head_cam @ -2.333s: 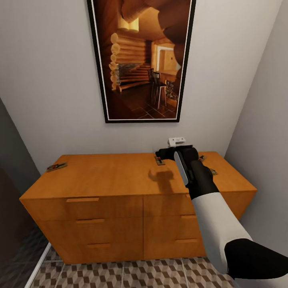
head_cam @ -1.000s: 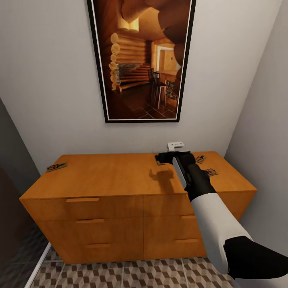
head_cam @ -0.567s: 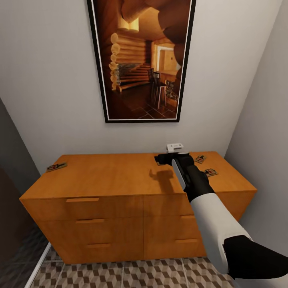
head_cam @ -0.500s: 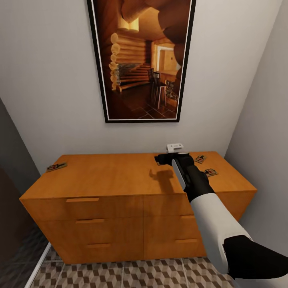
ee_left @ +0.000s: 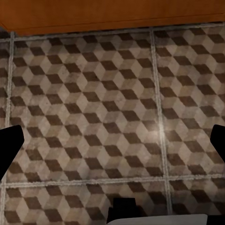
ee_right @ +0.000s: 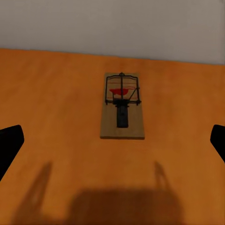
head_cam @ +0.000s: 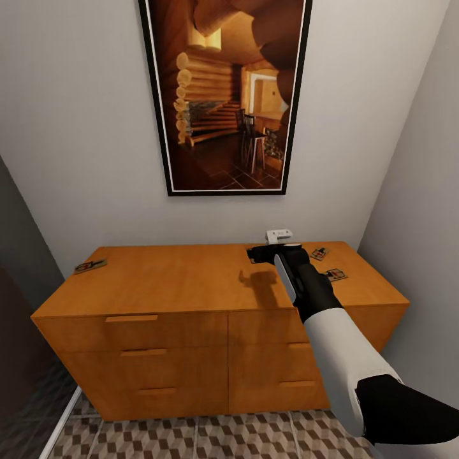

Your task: Take the four mousetraps from the cabinet in the bathroom and place them on the bathroom floor. Make sure all four end up on the same floor surface, and ensure that at least two of them are either under or directly next to the same bathroom sink.

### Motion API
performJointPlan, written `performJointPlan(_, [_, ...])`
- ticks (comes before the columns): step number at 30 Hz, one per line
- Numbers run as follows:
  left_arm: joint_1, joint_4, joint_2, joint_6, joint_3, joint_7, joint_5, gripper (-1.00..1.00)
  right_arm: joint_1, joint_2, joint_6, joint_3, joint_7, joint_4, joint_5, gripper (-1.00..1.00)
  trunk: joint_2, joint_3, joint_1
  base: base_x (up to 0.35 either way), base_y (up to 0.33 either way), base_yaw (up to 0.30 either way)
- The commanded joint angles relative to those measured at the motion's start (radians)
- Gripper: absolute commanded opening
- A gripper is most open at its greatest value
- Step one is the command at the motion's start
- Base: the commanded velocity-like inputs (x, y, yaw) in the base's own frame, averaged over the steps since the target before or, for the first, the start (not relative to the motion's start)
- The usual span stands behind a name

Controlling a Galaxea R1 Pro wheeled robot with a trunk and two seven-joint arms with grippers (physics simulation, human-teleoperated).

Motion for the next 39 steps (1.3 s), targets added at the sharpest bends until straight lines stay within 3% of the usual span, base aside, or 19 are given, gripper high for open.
performJointPlan(1, [0.0, 0.0, 0.0, -0.002, 0.0, 0.0, 0.0, 1.0, -0.001, 0.0, 0.005, 0.001, 0.0, 0.0, 0.004, 1.0, 0.0, -0.001, 0.0, 0.039, 0.0, 0.0])
performJointPlan(39, [-0.001, 0.0, 0.0, -0.002, -0.001, 0.0, 0.0, 1.0, 0.001, -0.002, -0.038, 0.002, 0.0, 0.036, 0.005, 1.0, 0.0, -0.001, 0.0, 0.023, 0.0, 0.0])
